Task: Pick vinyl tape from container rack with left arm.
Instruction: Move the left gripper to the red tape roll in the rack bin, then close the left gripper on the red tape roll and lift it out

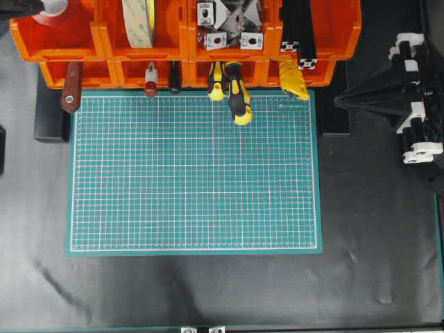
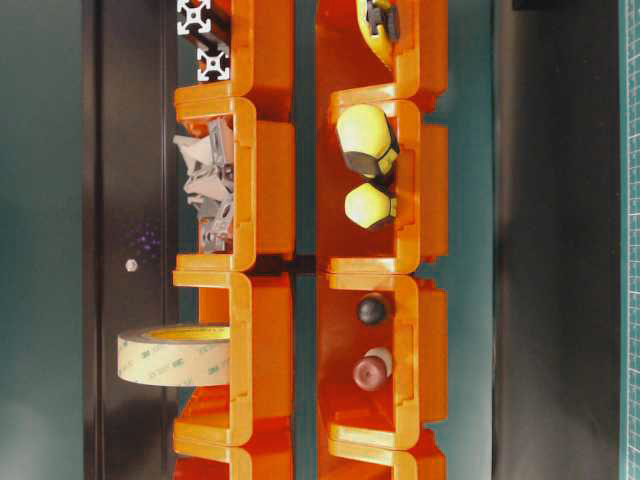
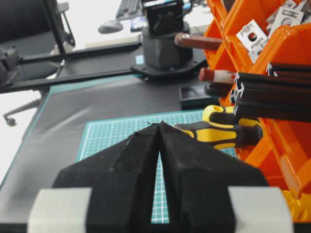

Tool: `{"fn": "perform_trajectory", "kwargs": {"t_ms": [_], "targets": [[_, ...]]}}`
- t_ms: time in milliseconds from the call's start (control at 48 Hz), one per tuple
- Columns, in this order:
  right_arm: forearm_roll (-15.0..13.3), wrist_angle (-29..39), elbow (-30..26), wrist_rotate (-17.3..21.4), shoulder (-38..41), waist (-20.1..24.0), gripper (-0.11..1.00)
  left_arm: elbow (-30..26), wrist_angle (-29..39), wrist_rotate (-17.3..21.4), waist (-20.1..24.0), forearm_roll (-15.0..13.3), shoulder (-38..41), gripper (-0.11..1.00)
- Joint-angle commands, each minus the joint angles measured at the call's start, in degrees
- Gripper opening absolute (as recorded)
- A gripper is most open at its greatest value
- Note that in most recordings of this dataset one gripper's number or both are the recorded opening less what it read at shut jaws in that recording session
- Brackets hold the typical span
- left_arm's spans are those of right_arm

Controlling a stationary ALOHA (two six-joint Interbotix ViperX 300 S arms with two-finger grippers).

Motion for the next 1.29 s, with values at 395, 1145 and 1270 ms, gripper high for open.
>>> {"fn": "perform_trajectory", "kwargs": {"t_ms": [395, 1145, 1270], "targets": [[0.18, -0.44, -2.9, -0.35, 0.44, 1.76, 0.0, -3.78, 5.54, 3.96, 0.44, 0.26, 4.04, 0.85], [-0.09, -0.26, -2.81, -0.44, 0.62, 3.43, 0.0, 1.49, 4.83, 4.13, 1.58, 0.26, 6.33, 0.75], [-0.09, -0.26, -2.81, -0.35, 0.62, 3.52, 0.0, 1.49, 4.83, 4.22, 1.58, 0.26, 6.33, 0.7]]}}
